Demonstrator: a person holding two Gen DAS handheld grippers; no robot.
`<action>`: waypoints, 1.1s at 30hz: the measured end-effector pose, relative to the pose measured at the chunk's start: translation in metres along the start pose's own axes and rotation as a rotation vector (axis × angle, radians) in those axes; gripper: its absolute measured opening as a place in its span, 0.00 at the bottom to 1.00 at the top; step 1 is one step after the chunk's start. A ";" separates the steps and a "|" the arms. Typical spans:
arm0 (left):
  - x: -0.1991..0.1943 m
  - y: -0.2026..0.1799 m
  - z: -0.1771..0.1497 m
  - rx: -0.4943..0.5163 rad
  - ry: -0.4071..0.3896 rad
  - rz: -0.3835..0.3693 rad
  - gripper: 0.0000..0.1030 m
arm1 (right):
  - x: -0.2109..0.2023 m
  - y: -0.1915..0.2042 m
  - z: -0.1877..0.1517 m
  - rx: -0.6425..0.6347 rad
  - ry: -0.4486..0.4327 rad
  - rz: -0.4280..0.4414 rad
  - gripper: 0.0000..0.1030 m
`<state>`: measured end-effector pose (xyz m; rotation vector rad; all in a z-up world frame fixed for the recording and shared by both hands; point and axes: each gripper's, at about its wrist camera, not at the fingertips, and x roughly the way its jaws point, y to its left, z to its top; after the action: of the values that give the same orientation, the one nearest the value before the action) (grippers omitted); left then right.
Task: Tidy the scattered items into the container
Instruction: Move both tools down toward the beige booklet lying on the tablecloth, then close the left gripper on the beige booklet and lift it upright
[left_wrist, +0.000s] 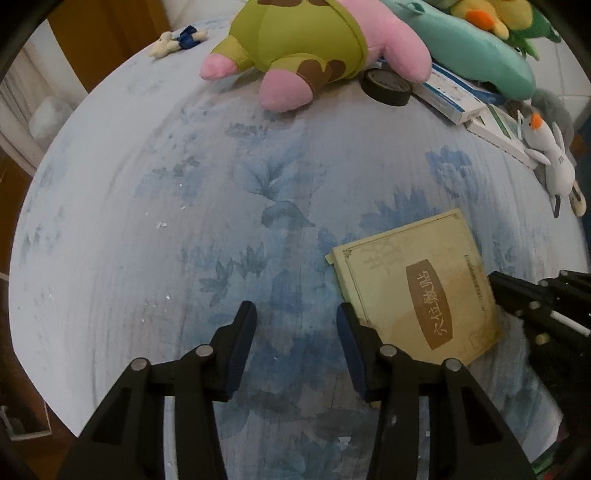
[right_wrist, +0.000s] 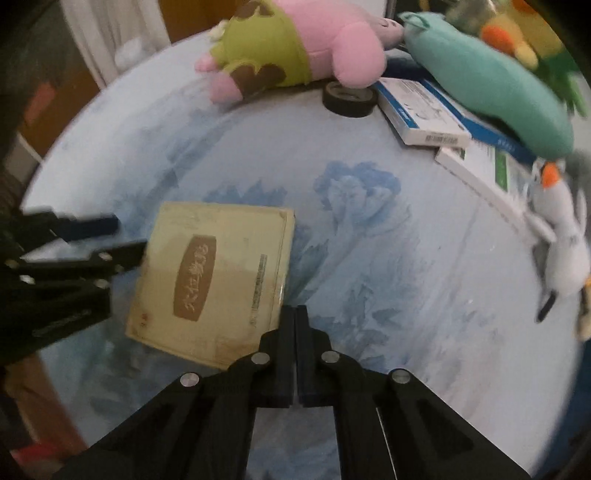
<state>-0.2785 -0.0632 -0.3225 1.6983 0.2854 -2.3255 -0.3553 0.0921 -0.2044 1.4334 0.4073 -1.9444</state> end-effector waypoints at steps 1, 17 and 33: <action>0.001 0.000 0.001 -0.003 -0.002 0.012 0.42 | -0.011 -0.007 0.003 0.037 -0.020 0.060 0.03; -0.106 0.036 0.020 -0.098 -0.136 -0.049 0.72 | -0.035 0.037 0.037 0.076 -0.067 0.418 0.17; -0.086 0.037 0.009 -0.021 -0.045 -0.026 0.20 | 0.040 0.056 -0.007 0.134 -0.050 0.424 0.27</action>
<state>-0.2503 -0.0943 -0.2380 1.6397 0.3246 -2.3670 -0.3194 0.0425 -0.2362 1.4148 -0.0519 -1.6798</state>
